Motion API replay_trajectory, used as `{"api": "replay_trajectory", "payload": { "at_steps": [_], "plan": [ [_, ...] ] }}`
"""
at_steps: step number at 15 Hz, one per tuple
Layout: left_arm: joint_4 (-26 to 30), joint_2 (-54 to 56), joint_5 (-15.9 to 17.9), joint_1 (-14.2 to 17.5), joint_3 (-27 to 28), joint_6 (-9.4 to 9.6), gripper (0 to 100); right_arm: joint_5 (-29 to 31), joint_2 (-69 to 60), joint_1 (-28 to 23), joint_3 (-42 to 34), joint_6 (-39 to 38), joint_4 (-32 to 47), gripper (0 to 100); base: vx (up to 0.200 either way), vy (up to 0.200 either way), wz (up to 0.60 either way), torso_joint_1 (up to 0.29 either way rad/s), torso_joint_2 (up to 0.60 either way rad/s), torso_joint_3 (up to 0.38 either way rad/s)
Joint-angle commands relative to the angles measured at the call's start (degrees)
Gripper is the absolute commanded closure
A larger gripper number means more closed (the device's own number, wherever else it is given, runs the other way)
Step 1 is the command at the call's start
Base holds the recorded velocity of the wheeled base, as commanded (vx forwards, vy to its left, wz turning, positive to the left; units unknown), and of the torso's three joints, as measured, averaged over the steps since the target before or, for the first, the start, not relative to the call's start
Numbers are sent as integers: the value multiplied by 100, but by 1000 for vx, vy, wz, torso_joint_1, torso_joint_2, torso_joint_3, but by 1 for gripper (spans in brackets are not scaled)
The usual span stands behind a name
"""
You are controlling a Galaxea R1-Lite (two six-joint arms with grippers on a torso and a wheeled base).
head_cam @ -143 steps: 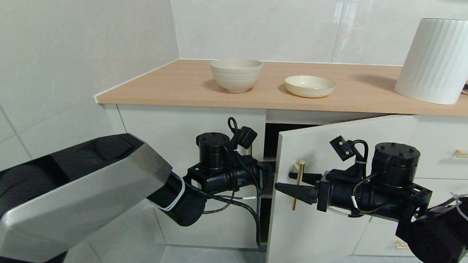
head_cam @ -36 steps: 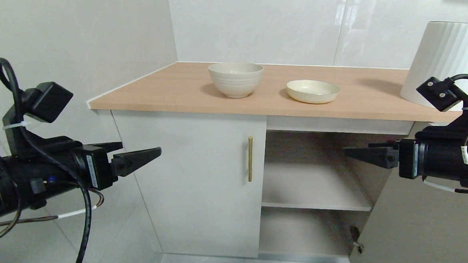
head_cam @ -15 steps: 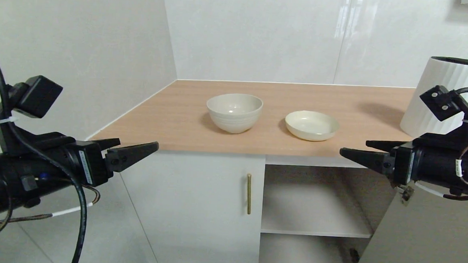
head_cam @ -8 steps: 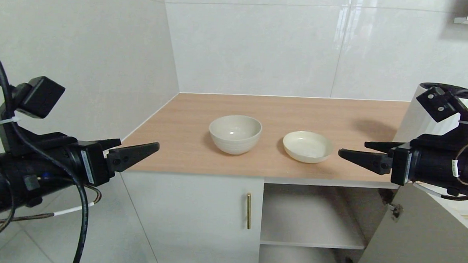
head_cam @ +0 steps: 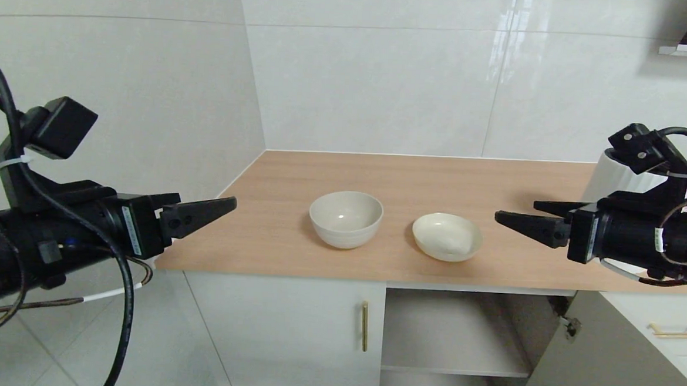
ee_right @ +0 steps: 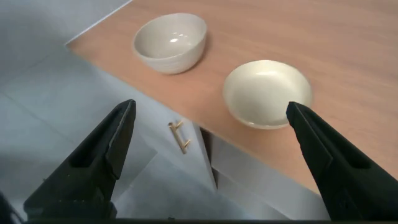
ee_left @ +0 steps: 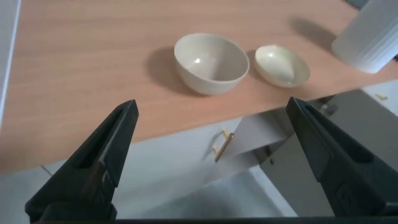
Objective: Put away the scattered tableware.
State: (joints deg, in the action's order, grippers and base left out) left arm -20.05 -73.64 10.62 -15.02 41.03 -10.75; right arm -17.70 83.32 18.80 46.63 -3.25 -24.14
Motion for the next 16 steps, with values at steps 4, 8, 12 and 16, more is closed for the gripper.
{"api": "replay_trajectory", "payload": {
  "at_steps": [4, 8, 12, 16],
  "plan": [
    [1750, -1143, -51, 34, 1882, -41, 0, 1278, 1160, -8, 1340, -123, 964, 0, 0, 0, 0, 0, 0, 0],
    [4106, -2014, -209, 34, 3903, -876, 0, 1814, 1511, 45, 2483, -975, 2757, 0, 0, 0, 0, 0, 0, 0],
    [5275, -3385, -658, 17, 5582, -1544, 0, 2253, 1652, 133, 2544, -1116, 2827, 0, 0, 0, 0, 0, 0, 0],
    [4581, -4202, -1422, -449, 5837, -1676, 0, 2526, 1863, 150, 2535, -1116, 2827, 0, 0, 0, 0, 0, 0, 0]
  ]
}}
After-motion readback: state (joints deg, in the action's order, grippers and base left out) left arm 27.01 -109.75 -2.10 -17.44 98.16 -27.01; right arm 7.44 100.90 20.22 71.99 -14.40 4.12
